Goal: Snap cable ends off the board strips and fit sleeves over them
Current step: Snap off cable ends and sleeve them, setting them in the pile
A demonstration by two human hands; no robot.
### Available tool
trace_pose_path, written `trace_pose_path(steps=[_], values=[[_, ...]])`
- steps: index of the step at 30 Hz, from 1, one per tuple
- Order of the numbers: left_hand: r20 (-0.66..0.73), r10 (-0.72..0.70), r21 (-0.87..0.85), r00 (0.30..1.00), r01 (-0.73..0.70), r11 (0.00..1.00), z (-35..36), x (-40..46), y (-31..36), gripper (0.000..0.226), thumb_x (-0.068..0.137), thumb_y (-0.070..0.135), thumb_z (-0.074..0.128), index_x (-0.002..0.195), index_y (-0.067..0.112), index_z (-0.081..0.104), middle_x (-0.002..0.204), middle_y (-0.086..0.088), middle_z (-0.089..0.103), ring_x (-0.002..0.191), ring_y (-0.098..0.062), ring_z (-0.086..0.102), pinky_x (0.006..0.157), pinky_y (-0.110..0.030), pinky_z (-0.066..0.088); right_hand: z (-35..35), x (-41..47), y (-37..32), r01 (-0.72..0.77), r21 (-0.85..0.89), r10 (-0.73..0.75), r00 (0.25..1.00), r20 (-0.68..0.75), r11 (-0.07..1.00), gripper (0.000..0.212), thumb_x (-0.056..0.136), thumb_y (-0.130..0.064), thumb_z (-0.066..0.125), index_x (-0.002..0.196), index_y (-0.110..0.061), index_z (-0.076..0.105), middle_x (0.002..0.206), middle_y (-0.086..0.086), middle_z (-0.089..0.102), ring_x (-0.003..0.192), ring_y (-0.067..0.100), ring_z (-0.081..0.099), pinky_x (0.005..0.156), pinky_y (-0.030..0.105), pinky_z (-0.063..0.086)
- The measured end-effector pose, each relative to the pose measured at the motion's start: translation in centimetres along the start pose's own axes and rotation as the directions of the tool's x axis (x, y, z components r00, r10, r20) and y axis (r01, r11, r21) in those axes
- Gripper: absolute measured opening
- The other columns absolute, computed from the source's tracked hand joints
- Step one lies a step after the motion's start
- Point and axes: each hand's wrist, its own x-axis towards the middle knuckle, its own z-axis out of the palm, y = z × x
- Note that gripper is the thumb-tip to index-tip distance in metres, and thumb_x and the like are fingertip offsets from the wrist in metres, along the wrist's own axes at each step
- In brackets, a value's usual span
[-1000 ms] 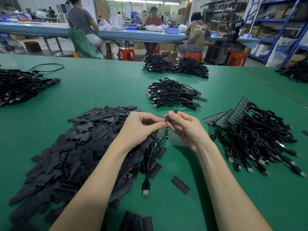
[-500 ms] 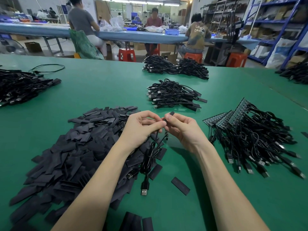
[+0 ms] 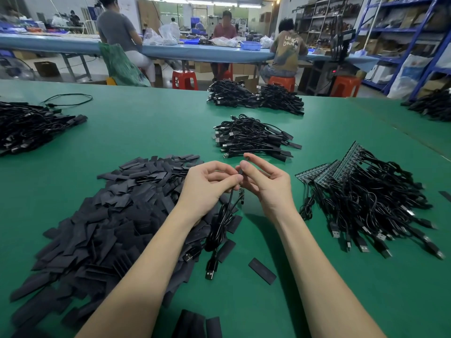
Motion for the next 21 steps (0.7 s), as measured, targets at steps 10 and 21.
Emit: trace_pose_path(steps=[10,21], values=[[0.193,-0.242,0.244,0.951,0.193,0.950,-0.4,0.3,1.5,0.031,0.076,0.032,0.087,0.100,0.023,0.069,0.100,0.005,0.076,0.086,-0.004,0.070,0.073,-0.021,0.051,-0.1,0.6,-1.7,0.005,0.197,0.031,0.983,-0.180,0.980,0.023,0.085,-0.004,0.077,0.107,-0.006,0.072,0.081,0.009,0.076,0.064,0.013,0.068,0.063,0.021,0.058],[0.183,-0.213,0.272,0.960,0.159,0.949,0.3,1.3,2.3,0.026,0.079,0.014,0.084,0.096,0.021,0.067,0.091,0.004,0.078,0.080,-0.004,0.071,0.078,-0.018,0.050,-3.0,1.5,-1.7,0.056,0.270,0.079,0.883,-0.462,0.961,0.018,0.101,-0.033,0.061,0.103,-0.015,0.065,0.085,0.010,0.077,0.068,0.018,0.073,0.058,0.024,0.058]])
